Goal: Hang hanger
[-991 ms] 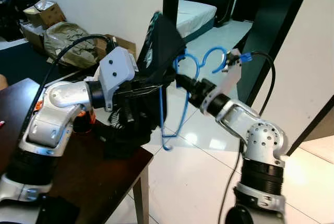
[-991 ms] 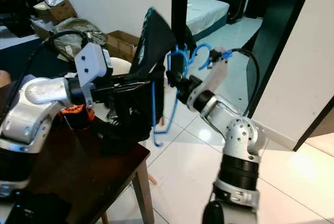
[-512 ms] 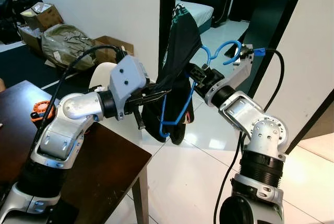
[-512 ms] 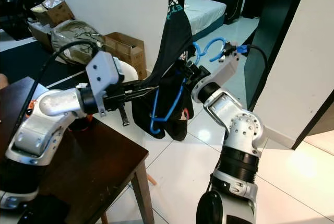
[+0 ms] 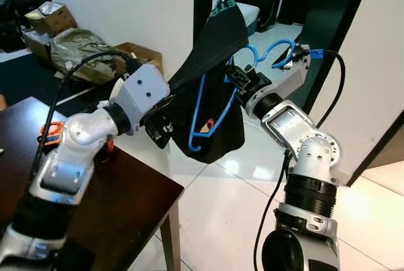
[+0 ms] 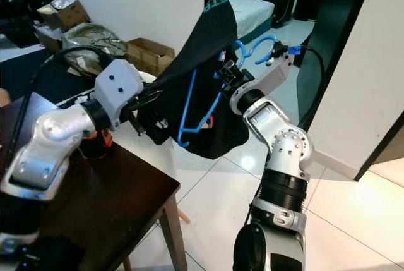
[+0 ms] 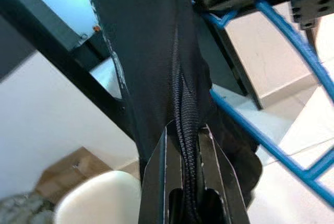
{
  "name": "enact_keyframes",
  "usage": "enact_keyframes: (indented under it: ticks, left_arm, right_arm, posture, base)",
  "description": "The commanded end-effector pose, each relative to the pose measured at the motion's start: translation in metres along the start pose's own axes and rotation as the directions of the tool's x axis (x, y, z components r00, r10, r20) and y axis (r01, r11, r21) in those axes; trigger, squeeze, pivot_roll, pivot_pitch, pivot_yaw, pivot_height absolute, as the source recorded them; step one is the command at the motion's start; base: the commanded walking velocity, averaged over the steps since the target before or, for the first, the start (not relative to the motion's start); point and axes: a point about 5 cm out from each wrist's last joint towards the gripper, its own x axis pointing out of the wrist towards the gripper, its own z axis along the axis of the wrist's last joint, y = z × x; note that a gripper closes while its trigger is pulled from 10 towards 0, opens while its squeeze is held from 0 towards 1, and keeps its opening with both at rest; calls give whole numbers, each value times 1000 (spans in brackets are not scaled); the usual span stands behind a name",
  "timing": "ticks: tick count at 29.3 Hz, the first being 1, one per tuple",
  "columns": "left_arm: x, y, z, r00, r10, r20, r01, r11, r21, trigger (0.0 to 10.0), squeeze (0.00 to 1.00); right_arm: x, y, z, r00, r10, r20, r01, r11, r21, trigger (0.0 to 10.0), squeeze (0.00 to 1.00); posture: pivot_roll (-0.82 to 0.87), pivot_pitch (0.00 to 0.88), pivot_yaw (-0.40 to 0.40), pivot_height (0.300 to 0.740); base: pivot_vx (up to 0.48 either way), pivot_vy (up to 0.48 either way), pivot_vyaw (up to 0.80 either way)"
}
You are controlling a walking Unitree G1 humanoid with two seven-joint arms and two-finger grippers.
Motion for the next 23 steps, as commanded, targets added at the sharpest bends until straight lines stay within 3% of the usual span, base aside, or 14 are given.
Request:
enact_keyframes:
  ticks: [1,2,3,5,6,11,12,13,14,16,19,21,22,23]
  left_arm:
    - [-4,-4,-12,998,14,-66,-16,999,-32,10000,0]
    - [2,-18,-7,999,-8,-31,5,996,-92,10000,0]
    - [2,-18,-7,999,-8,-31,5,996,-92,10000,0]
    - [12,-43,-1,997,-68,22,71,982,-173,10000,0]
    - [15,-59,-10,991,-133,-9,130,976,-174,10000,0]
    - [12,-60,-24,989,-114,-93,101,986,-135,10000,0]
    - [10,-59,-26,988,-114,-104,98,984,-146,10000,824]
    - [10,-59,-26,988,-114,-104,98,984,-146,10000,824]
    - [8,-57,-27,989,-90,-116,72,985,-156,10000,1000]
    - [5,-60,-27,986,-121,-116,100,980,-172,10000,1000]
    - [-2,-66,-19,978,-194,-74,167,948,-270,10000,1000]
    - [-4,-66,-16,978,-199,-58,175,943,-284,10000,1000]
    - [-6,-57,-3,982,-189,26,187,931,-313,10000,1000]
    - [-6,-57,-3,982,-189,26,187,931,-313,10000,1000]
  right_arm:
    - [-8,-5,37,974,-52,221,51,999,10,10000,0]
    - [-6,-6,38,971,-66,231,71,997,-16,10000,0]
    - [-6,-6,38,971,-66,231,71,997,-16,10000,0]
    - [-3,-6,39,963,-103,250,132,986,-102,10000,0]
    - [1,-2,37,960,-100,260,142,979,-146,10000,0]
    - [1,8,35,961,-53,271,126,957,-261,10000,0]
    - [1,11,35,961,-36,273,120,947,-297,10000,0]
    - [1,11,35,961,-36,273,120,947,-297,10000,0]
    - [1,13,35,962,-16,274,116,928,-355,10000,0]
    - [1,17,34,961,15,275,104,905,-413,10000,0]
    - [1,27,32,960,117,255,30,860,-509,10000,0]
    - [1,28,32,959,132,252,18,854,-519,10000,0]
    - [-4,31,35,951,212,224,-50,823,-566,10000,0]
    - [-4,31,35,951,212,224,-50,823,-566,10000,0]
  posture:
    - [5,0,-38,740]
    - [9,0,-41,740]
    - [9,0,-41,740]
    - [16,0,-43,740]
    - [13,0,-37,740]
    - [8,0,-35,740]
    - [8,0,-34,740]
    - [8,0,-34,740]
    - [9,0,-35,740]
    - [5,0,-30,740]
    - [4,0,-37,740]
    - [4,0,-37,740]
    - [6,0,-39,740]
    - [6,0,-39,740]
  base:
    - [0,0,0]
    - [0,0,0]
    - [0,0,0]
    - [0,0,0]
    - [0,0,0]
    - [0,0,0]
    - [0,0,0]
    - [0,0,0]
    - [0,0,0]
    - [0,0,0]
    - [0,0,0]
    - [0,0,0]
    - [0,0,0]
    - [0,0,0]
